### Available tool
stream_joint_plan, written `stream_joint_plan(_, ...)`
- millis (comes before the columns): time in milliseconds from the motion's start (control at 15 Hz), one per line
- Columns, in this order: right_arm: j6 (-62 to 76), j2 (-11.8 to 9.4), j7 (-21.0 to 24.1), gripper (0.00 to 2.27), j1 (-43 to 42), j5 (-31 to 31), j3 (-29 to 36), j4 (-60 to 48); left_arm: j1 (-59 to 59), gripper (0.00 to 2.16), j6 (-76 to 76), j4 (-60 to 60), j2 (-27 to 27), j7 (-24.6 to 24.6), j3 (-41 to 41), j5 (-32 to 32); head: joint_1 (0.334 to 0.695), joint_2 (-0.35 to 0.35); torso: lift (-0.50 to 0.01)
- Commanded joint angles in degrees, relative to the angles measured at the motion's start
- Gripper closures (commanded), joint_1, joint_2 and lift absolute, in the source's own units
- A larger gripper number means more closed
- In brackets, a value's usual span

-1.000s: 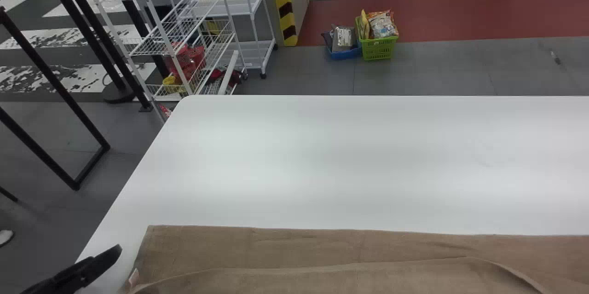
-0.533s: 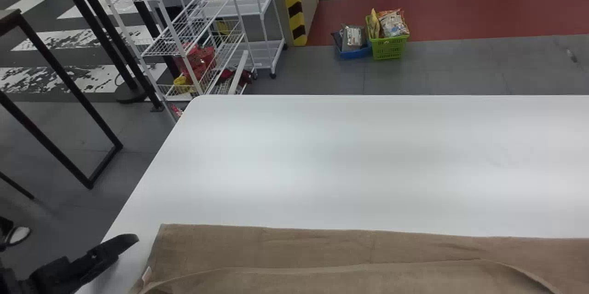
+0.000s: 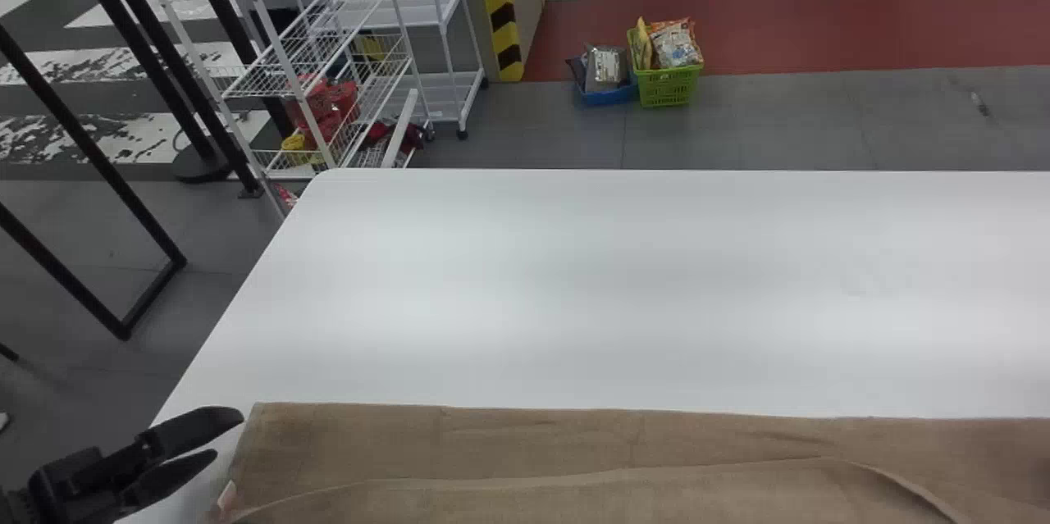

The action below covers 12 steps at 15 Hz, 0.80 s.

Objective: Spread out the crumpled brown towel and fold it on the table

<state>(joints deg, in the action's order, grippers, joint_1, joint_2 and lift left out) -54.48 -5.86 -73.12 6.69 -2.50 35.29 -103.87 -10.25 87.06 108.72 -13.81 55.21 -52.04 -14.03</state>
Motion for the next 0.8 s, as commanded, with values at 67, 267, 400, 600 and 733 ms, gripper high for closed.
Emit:
stream_joint_plan(67,-0.16,-0.38,0.00,0.29,-0.01,-0.40,0.22,0.43,0.14,0.25,-1.32,0.00,0.09,0.95,1.77,1.55,0.695,0.190,-0.127)
stream_joint_plan(267,-0.33,-0.56,0.00,0.29,-0.53,-0.84,-0.04,1.74,-0.30,0.34,-0.62,1.41,0.45,2.80,1.77,1.63,0.695,0.169,-0.127)
stream_joint_plan(400,-0.33,-0.47,0.00,0.29,-0.80,-1.37,-0.92,2.01,-1.44,0.34,-0.09,2.99,0.45,3.33,1.68,1.63,0.695,0.163,-0.127)
stream_joint_plan(600,-0.33,-0.47,0.00,0.29,-1.41,-1.63,-1.10,2.71,-2.23,0.34,1.67,4.13,0.01,6.14,1.51,3.66,0.695,0.165,-0.127)
stream_joint_plan(733,-0.33,-0.47,0.00,0.29,-1.59,-1.55,-1.45,3.24,-2.32,0.34,0.61,3.87,-0.17,6.05,2.30,4.97,0.695,0.167,-0.127)
